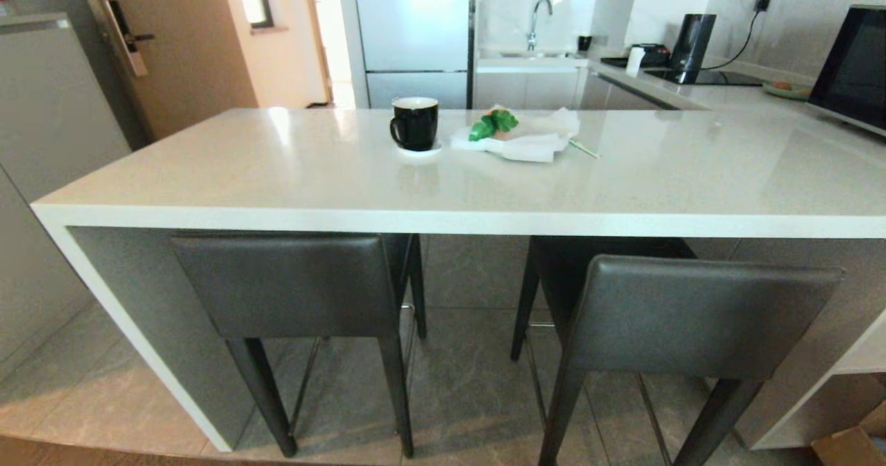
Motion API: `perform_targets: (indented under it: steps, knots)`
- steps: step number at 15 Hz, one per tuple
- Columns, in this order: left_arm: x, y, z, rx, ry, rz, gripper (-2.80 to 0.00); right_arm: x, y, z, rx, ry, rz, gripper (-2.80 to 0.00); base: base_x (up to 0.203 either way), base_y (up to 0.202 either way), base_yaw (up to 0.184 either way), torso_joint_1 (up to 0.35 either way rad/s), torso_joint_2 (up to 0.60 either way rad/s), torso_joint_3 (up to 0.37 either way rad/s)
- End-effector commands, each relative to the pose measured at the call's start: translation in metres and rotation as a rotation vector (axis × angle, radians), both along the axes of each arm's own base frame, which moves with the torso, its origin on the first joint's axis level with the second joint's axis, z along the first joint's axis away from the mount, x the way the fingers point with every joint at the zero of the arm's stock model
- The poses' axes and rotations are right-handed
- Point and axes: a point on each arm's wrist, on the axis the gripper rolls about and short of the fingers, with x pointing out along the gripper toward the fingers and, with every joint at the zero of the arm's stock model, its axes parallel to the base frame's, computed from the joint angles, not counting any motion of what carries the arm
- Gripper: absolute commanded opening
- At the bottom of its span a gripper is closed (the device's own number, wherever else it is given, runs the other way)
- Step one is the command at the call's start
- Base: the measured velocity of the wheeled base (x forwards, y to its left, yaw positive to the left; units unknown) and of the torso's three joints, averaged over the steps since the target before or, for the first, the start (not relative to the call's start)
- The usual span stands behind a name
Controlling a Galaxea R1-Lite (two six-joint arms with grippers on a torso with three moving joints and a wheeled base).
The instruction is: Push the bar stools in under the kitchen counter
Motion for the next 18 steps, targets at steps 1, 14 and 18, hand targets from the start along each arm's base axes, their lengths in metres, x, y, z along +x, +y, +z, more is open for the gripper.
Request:
perform_targets:
  steps: [1,14,18]
  knots:
    - [0.0003,0.0,-0.0008,0.001,0.003,0.0,-2.8,0.0001,0.0,0.0,0.0,0.001,0.0,-2.8,0.0,0.0,0.0,0.209,-0.49,-0.281]
    - [0.0003,0.0,-0.0007,-0.001,0.004,0.0,-2.8,0.0001,0.0,0.0002,0.001,0.0,-0.001,-2.8,0.0,0.0,0.0,0.104,-0.23,-0.131]
    - [0.0002,0.0,-0.0008,0.0,0.002,0.0,-2.8,0.0001,0.0,0.0002,0.001,0.0,0.0,-2.8,0.0,0.0,0.0,0.0,0.0,0.0]
